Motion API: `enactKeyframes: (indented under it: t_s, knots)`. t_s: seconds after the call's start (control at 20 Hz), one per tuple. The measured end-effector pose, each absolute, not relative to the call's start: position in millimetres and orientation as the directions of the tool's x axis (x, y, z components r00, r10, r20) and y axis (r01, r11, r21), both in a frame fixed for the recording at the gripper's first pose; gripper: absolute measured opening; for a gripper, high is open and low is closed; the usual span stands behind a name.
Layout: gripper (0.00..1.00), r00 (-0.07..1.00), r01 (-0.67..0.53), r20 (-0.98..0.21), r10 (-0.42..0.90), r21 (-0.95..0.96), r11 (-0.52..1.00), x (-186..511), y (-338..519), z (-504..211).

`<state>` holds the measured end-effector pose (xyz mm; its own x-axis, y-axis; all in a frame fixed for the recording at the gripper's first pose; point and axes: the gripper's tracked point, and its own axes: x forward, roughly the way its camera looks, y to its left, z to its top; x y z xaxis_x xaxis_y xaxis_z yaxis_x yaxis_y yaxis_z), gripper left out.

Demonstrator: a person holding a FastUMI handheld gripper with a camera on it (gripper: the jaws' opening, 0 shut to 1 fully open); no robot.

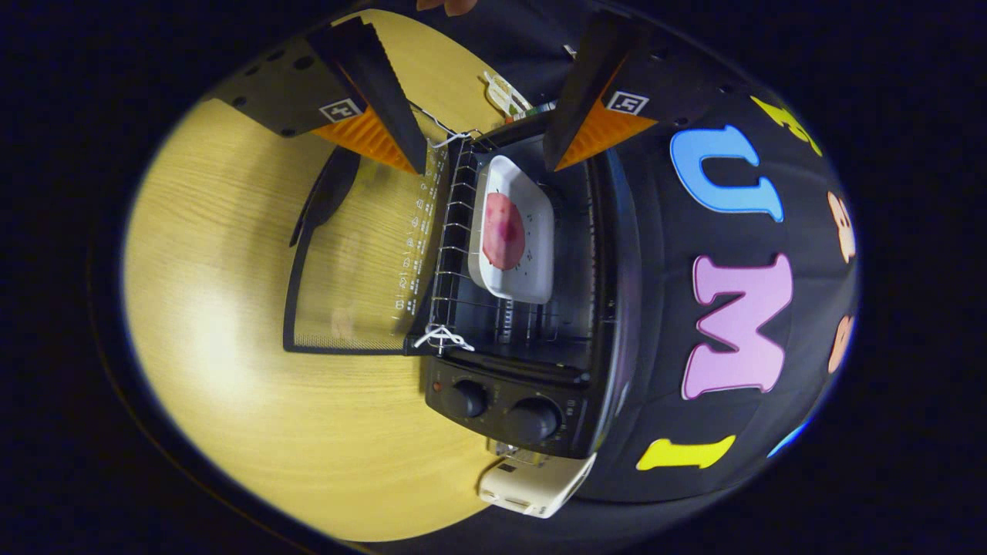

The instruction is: Open the toaster oven, put the food inside, and close the toaster oven door.

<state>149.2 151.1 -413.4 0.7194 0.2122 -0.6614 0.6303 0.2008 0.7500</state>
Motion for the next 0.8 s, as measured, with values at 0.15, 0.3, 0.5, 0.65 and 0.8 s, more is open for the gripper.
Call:
enactKeyframes:
  t_s: [0.15, 0.3, 0.5, 0.65, 0.8]
  knots:
    - [0.99, 0.722, 0.537, -0.652, 0.234, 0.740, 0.405, 127.9, 141.2, -396.1]
    - [0.99, 0.677, 0.428, -0.701, 0.227, 0.624, 0.654, 94.4, 128.9, -400.9]
    - [0.99, 0.613, 0.257, -0.771, 0.172, 0.401, 0.879, 57.8, 118.5, -423.8]
    - [0.99, 0.561, 0.094, -0.814, 0.152, 0.245, 0.965, 37.8, 119.8, -458.6]
    - [0.99, 0.511, -0.007, -0.847, 0.144, 0.163, 0.987, 27.4, 131.1, -495.6]
